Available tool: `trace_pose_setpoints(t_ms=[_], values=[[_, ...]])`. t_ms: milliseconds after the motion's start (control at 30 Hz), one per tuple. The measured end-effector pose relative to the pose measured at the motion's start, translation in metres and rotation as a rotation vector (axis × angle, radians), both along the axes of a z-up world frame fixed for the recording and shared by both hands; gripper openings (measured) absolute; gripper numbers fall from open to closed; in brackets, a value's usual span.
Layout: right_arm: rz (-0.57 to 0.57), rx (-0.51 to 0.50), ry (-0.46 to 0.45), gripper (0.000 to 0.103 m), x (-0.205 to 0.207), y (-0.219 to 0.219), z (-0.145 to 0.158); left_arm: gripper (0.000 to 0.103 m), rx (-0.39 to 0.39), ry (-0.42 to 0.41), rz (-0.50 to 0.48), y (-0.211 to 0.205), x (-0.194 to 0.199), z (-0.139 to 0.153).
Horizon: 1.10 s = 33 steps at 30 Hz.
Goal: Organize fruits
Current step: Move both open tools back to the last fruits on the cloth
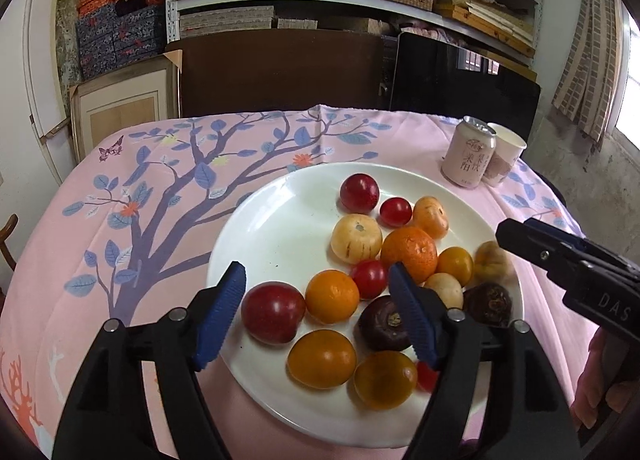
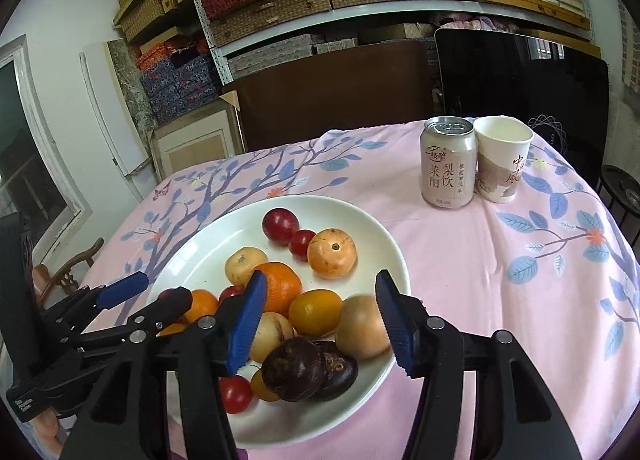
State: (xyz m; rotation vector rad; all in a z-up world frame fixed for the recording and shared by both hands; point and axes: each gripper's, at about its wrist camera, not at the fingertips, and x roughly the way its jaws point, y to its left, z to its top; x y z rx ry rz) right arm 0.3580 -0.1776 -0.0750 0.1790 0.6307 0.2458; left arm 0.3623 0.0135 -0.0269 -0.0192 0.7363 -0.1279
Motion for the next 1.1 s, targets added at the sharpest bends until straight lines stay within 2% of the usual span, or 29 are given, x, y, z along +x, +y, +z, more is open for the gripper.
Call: trace_pose_setpoints(t_ms=[100, 167, 333, 467, 533, 633, 700, 800, 867, 1100], values=[[-0.002, -0.005, -0.018, 0.058, -0.005, 0.001, 0.006, 0.078, -0.003, -0.005, 0.011, 0.002, -0.004, 0.002], [-0.002, -0.016, -0.029, 0.063, -0.013, 0.004, 0.01, 0.078, -0.001, -0.007, 0.021, 0.003, -0.008, 0.005], [0.035, -0.038, -0.043, 0.068, -0.051, 0.012, 0.01, 0.078, -0.023, 0.003, 0.023, 0.004, -0.028, 0.013], [0.045, -0.052, -0.023, 0.07, -0.082, 0.01, -0.004, 0.086, 0.021, -0.02, 0.018, 0.005, -0.069, 0.008], [0.044, -0.033, -0.006, 0.07, -0.099, 0.007, -0.013, 0.086, 0.051, -0.008, 0.018, 0.006, -0.089, 0.001], [0.059, -0.009, 0.02, 0.07, -0.126, 0.003, -0.024, 0.086, 0.046, 0.018, 0.015, 0.01, -0.118, -0.008], [0.075, -0.013, 0.005, 0.071, -0.147, 0.003, -0.026, 0.086, 0.057, 0.015, 0.007, 0.008, -0.138, -0.012], [0.074, -0.013, -0.036, 0.082, -0.173, 0.002, -0.028, 0.088, 0.083, 0.013, -0.011, 0.002, -0.157, -0.017], [0.077, -0.013, -0.043, 0.086, -0.184, 0.001, -0.031, 0.088, 0.09, 0.025, -0.025, -0.003, -0.163, -0.022], [0.064, -0.008, -0.019, 0.086, -0.185, -0.005, -0.036, 0.088, 0.093, 0.075, -0.053, -0.013, -0.161, -0.034]])
